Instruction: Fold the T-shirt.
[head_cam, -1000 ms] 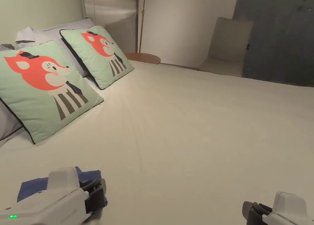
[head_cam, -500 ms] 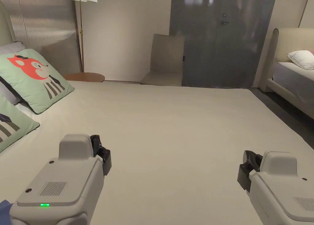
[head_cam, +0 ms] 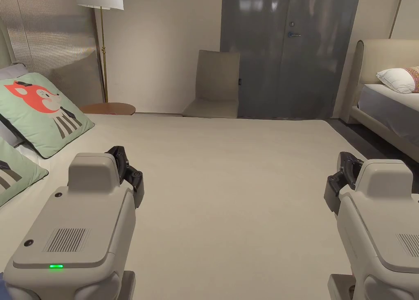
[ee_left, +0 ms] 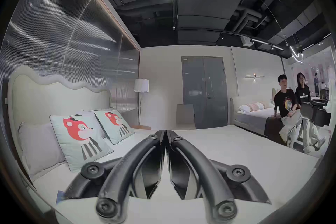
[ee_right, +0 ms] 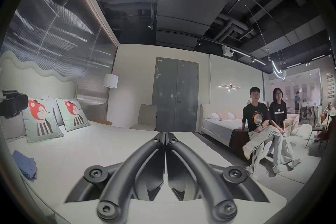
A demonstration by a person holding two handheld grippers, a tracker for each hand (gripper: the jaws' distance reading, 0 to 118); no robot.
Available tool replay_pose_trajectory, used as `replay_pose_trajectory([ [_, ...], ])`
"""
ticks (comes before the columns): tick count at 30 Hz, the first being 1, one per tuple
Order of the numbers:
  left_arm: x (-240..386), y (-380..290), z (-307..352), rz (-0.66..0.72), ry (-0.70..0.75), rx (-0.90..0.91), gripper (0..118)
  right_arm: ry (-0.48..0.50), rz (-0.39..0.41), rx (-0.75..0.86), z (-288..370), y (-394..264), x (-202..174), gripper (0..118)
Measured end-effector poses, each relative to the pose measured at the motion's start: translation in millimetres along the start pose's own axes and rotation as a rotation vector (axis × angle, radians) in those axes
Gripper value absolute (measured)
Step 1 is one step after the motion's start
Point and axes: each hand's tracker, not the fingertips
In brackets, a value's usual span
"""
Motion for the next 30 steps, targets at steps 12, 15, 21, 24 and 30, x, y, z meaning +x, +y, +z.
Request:
replay_pose_trajectory([
  [12, 0.5, -1.0, -0.5, -0.001, -0.001, -0.018, 0, 0.001, 0.011, 0.007, 0.9, 0.6, -3.2, 0],
  [15, 1.3, -1.8, -0.4, -0.002, -0.003, -0.021, 0, 0.003, 0.008, 0.004, 0.0, -0.4, -3.9, 0],
  [21, 0.9, -2.5, -0.5, 0.000, -0.001, -0.026, 15, 0.009, 0.014, 0.001, -0.1, -2.6, -3.8, 1],
  [24, -1.0, -2.3, -0.9, 0.006, -0.005, -0.040, 36, 0.006, 0.008, 0.009, -0.4, -3.8, -4.1, 56],
  [30, -4.6, -2.8, -1.5, 0.016, -0.007, -0.040, 113, 0.014, 0.010, 0.012, -1.6, -5.1, -4.0, 109],
])
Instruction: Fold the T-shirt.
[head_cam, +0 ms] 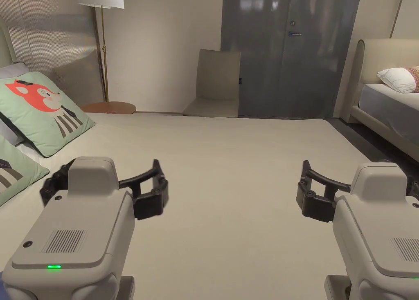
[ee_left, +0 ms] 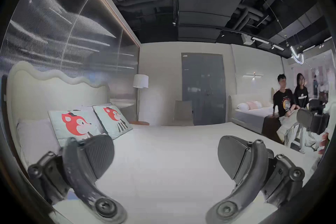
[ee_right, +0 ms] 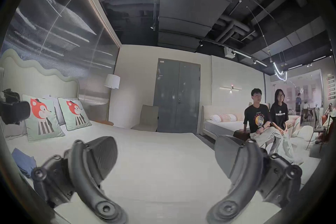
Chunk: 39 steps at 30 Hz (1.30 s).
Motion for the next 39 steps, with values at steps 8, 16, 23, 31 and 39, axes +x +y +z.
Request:
replay_pose_trajectory([
  [8, 0.7, -0.8, 1.3, 0.016, 0.012, 0.018, 111, 0.002, 0.007, 0.002, 1.1, 1.7, -1.7, 118],
  [16, 0.0, -2.6, 4.0, 0.015, 0.010, 0.021, 111, -0.001, 0.007, -0.010, 1.0, 0.8, -3.0, 118],
  [23, -1.1, -0.6, 5.7, 0.016, 0.015, 0.029, 111, -0.001, 0.005, -0.009, 1.6, 1.6, -4.2, 118],
  [31, -2.0, -2.4, 6.4, 0.019, 0.015, 0.021, 111, 0.002, 0.006, -0.014, 3.3, 0.9, -5.1, 118],
  [39, -2.3, -1.3, 8.2, 0.014, 0.011, 0.022, 111, 0.004, 0.020, -0.005, 5.2, 2.4, -6.4, 118],
])
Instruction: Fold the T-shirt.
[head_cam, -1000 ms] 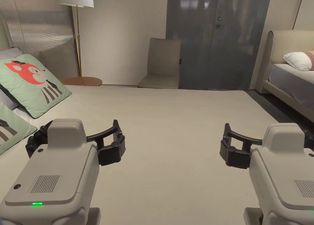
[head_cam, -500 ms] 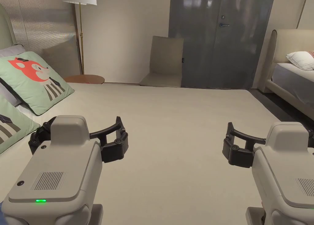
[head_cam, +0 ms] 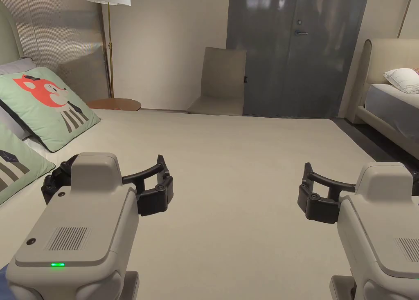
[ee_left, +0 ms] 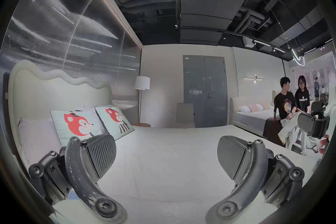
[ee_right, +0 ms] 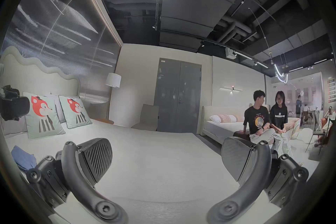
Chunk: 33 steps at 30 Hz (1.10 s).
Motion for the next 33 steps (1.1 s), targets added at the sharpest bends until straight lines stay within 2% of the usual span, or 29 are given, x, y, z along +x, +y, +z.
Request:
replay_pose_trajectory([
  [11, -2.0, 0.4, 1.6, 0.004, 0.000, 0.005, 111, 0.009, -0.006, -0.016, 0.3, -1.8, -0.5, 118],
  [16, -2.3, 0.6, 1.9, 0.010, -0.001, 0.002, 111, -0.003, 0.016, -0.021, -0.1, -2.1, -2.2, 118],
  [24, -1.3, 2.4, 3.7, 0.003, -0.006, 0.005, 111, 0.020, -0.040, -0.058, -2.8, 4.9, 0.6, 118],
  [26, -1.3, 3.0, 4.3, 0.005, -0.006, 0.009, 111, -0.007, -0.039, -0.075, -3.7, 7.0, -2.1, 118],
  [28, -1.5, 3.8, 4.3, 0.009, -0.007, 0.009, 111, -0.064, -0.001, -0.059, -1.0, 7.1, -5.1, 118],
  [31, -1.4, 4.7, 4.7, 0.009, -0.008, 0.011, 111, -0.027, -0.033, -0.071, -0.1, 6.0, -0.8, 118],
  [32, -1.2, 5.1, 4.8, 0.008, -0.008, 0.012, 111, -0.031, -0.073, -0.083, -0.1, 5.7, 1.0, 118],
  [33, -1.1, 5.2, 4.8, 0.008, -0.008, 0.012, 111, -0.051, -0.080, -0.095, -0.3, 6.5, 0.8, 118],
])
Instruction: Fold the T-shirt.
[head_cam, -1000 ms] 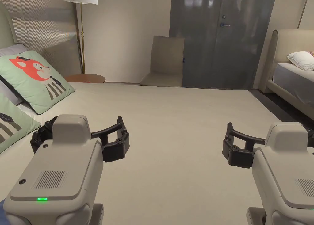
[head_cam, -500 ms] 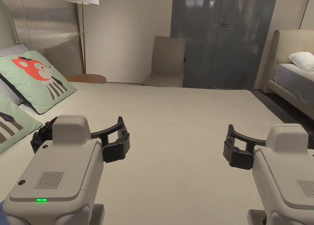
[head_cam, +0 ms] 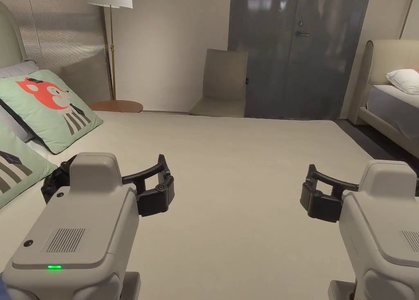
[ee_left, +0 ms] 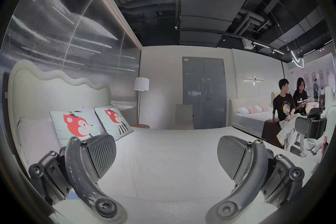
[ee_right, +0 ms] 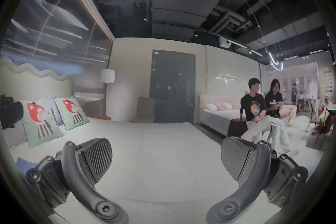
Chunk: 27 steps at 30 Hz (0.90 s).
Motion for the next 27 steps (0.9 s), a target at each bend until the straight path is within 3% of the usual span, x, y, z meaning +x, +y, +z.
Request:
replay_pose_trajectory([
  [4, 1, 0, 0, 0.001, -0.004, -0.002, 111, -0.119, 0.096, 0.002, -1, 1, -6, 118],
  [6, 2, 0, 0, 0.000, -0.004, -0.003, 111, -0.087, 0.083, -0.001, -1, 2, -3, 118],
  [8, 2, 1, 0, 0.001, -0.007, -0.003, 111, -0.032, -0.012, -0.026, -1, 4, 2, 118],
  [9, 2, 0, 0, 0.002, -0.008, -0.004, 111, -0.039, -0.017, -0.023, -1, 5, 3, 118],
  [19, 2, 1, 1, -0.006, -0.012, -0.008, 111, -0.020, 0.062, 0.004, 3, 8, -1, 118],
  [27, 2, 1, 3, -0.008, -0.016, -0.011, 111, -0.002, 0.052, 0.007, 5, 8, -3, 118],
])
